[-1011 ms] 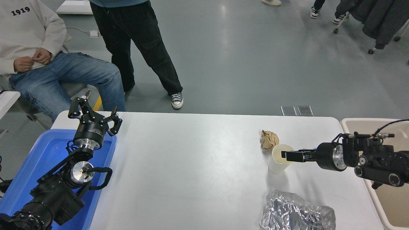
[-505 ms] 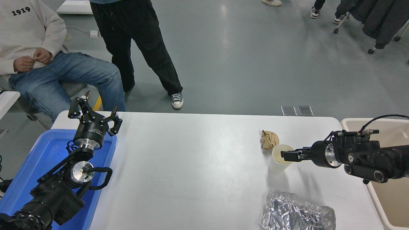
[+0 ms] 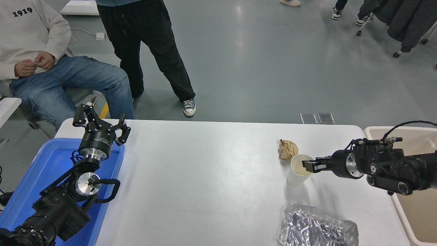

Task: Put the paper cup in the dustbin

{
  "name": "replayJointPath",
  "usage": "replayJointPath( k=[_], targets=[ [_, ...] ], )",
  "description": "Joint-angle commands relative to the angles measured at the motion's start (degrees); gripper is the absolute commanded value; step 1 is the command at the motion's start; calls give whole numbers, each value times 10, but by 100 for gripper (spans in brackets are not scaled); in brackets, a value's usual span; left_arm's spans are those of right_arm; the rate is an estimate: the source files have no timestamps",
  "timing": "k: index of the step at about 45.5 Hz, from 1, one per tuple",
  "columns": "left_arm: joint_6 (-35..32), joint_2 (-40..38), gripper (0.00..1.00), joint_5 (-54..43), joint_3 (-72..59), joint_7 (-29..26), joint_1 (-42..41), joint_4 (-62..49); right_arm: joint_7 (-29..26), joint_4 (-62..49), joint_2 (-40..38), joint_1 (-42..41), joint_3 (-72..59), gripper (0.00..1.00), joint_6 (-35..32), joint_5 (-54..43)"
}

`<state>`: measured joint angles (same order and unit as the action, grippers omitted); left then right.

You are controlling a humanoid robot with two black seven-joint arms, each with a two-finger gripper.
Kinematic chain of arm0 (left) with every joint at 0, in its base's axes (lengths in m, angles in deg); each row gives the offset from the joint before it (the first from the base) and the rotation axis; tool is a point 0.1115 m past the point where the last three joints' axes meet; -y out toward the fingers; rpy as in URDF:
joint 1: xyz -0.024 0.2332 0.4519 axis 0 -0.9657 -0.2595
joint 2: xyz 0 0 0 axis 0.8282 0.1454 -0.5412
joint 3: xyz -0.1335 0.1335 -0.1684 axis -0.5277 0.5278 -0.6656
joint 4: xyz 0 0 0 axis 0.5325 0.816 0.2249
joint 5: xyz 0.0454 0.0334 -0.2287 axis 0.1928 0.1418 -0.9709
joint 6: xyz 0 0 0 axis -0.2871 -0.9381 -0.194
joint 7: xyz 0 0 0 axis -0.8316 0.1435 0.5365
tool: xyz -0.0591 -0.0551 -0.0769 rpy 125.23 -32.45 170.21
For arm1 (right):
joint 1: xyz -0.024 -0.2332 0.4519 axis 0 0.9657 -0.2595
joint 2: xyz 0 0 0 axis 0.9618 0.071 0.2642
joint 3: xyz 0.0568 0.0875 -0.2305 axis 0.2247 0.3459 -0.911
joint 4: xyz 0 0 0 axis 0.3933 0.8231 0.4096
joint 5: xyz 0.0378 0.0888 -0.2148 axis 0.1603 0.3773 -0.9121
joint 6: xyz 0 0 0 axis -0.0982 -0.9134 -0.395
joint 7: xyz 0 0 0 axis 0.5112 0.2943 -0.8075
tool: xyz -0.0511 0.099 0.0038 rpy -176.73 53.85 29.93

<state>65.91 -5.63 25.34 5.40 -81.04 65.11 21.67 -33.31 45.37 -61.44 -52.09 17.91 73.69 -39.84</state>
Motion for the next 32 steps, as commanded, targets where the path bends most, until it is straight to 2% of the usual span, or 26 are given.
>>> replayJointPath(
  k=[1, 21, 32],
  targets=[
    [1, 0, 100, 0, 0, 0, 0, 0, 10, -1, -1, -1, -1, 0, 0, -14],
    [0, 0, 100, 0, 0, 0, 0, 0, 26, 10, -9, -19, 1, 0, 1, -13],
    [0, 0, 100, 0, 0, 0, 0, 0, 48, 81, -67, -85, 5, 0, 1, -8]
  ],
)
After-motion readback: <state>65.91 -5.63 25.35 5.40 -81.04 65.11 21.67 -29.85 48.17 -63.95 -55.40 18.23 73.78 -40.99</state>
